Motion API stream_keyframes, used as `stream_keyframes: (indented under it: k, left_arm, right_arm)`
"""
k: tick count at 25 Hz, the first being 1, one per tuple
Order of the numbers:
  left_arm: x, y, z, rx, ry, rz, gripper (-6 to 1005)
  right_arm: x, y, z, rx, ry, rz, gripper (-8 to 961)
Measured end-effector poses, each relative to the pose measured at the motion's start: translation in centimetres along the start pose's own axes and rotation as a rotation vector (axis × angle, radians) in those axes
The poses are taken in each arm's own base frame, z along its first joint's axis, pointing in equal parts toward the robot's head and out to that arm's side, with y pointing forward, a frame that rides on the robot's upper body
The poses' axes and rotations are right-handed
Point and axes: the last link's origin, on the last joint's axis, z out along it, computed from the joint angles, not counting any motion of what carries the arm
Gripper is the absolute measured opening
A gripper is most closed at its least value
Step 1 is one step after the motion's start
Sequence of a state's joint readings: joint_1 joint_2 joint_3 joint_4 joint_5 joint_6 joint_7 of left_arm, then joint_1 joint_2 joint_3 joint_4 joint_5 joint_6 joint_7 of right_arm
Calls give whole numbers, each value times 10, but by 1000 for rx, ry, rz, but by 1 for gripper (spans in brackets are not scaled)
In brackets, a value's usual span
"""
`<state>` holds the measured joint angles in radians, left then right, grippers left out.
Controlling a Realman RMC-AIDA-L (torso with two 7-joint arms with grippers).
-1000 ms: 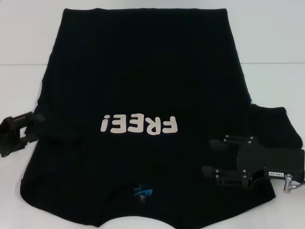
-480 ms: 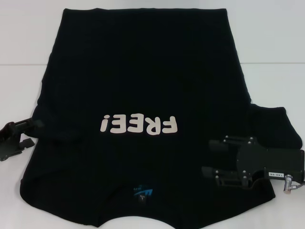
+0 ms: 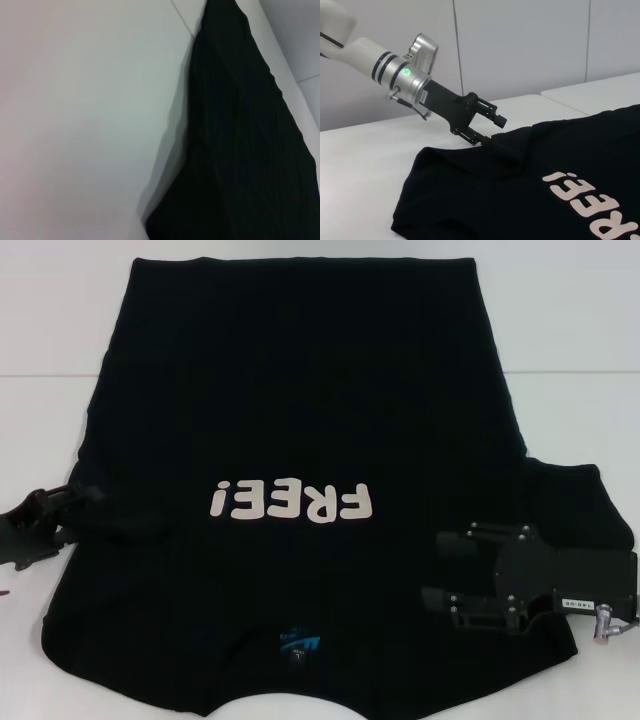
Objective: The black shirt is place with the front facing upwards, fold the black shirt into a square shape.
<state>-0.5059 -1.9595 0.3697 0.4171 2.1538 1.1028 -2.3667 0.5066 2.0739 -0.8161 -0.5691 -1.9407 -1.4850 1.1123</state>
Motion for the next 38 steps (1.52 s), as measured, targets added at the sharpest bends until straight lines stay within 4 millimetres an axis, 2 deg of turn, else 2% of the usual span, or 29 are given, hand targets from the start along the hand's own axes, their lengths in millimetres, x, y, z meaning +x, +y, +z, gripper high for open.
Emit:
stream_keyframes:
  k: [25,35,38]
  left_arm:
    - [1,7,16,29,14,23,727]
    - [3,3,14,42,27,15,521]
    - [3,4,14,42,29,17,421]
  right_arm:
    - [1,0,-1,1,0,1,757]
    - [1,1,-1,2,1,1,757]
    - [1,0,-1,2,0,1,757]
